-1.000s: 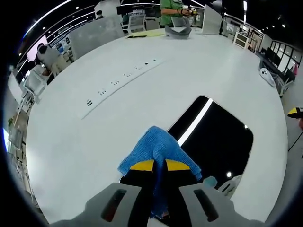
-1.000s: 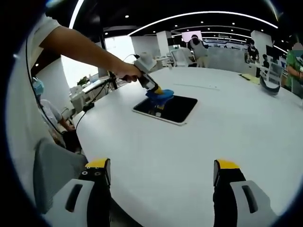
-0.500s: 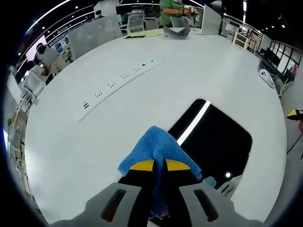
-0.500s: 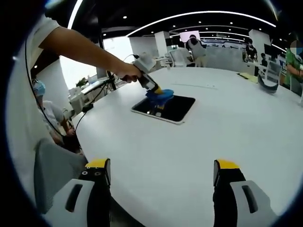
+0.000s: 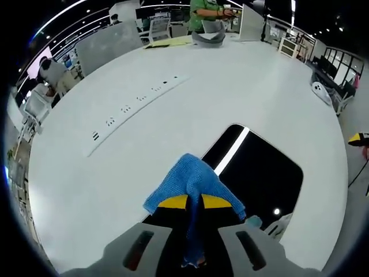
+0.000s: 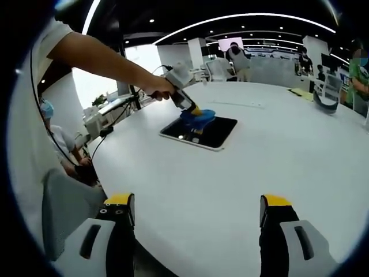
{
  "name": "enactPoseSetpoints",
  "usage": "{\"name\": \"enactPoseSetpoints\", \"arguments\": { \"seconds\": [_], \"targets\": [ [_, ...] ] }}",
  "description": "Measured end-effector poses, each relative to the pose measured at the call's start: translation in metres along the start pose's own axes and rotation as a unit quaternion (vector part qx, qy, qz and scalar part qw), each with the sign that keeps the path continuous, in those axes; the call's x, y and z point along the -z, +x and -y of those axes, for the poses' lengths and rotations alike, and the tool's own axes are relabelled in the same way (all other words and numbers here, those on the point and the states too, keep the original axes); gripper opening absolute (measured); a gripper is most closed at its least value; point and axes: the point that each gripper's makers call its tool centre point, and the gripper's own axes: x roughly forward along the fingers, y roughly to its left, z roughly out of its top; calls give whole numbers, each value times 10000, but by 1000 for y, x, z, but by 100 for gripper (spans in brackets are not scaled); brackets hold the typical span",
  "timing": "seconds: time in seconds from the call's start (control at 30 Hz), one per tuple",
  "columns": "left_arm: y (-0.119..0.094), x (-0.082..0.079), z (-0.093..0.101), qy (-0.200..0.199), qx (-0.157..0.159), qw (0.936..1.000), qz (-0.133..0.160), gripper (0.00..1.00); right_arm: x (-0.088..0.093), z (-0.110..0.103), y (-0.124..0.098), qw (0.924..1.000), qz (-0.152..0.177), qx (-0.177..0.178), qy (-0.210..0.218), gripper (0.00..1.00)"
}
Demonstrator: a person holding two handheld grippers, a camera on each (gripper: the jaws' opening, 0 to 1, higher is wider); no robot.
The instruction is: Wipe the mirror surface with the cleaning cloth until all visible marks leave the cleaned area.
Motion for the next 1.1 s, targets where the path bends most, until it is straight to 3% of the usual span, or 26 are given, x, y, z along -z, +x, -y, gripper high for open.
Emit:
{"name": "enactPoseSetpoints", "arguments": {
  "seconds": [1.1],
  "targets": [
    [4,-6,6,-39,6,10000,-21,5,3,1,1,10000,-50,-6,-77,89]
  ]
}}
